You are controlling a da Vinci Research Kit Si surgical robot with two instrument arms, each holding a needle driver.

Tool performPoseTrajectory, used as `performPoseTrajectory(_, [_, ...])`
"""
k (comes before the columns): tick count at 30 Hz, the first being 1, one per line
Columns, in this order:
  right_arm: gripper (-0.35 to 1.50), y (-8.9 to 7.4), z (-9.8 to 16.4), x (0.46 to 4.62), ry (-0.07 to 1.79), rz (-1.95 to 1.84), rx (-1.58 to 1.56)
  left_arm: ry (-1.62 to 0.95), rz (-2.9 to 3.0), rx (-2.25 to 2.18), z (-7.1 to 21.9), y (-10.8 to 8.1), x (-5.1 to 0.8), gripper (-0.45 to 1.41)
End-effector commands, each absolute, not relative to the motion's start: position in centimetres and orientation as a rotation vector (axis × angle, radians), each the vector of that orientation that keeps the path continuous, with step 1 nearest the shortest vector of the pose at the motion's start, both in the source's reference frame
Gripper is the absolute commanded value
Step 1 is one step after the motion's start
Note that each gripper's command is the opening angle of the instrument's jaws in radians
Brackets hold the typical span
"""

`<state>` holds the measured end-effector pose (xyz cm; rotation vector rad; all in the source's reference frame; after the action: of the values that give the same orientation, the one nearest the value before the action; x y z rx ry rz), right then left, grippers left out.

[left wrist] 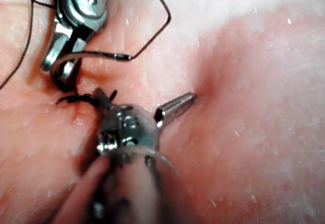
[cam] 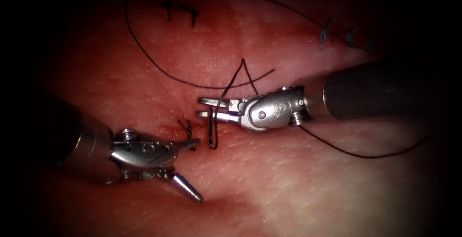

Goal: Wound Closure

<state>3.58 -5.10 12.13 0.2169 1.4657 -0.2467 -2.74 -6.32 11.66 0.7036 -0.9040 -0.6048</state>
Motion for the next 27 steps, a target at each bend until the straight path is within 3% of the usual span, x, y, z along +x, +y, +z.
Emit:
performPoseTrajectory(1, [-0.35, -5.18, 12.2, 3.63, 1.462, -0.249, 0.223, -0.904, -0.604, 0.708, 11.7, -6.43, -2.78, 1.01])
performPoseTrajectory(15, [-0.35, -5.47, 12.21, 3.33, 1.389, -0.242, 0.338, -0.904, -0.605, 0.708, 11.7, -6.42, -2.79, 1.01])
performPoseTrajectory(27, [-0.35, -5.84, 12.53, 3.25, 1.203, -0.173, 0.499, -0.904, -0.605, 0.708, 11.7, -6.42, -2.78, 1.01])
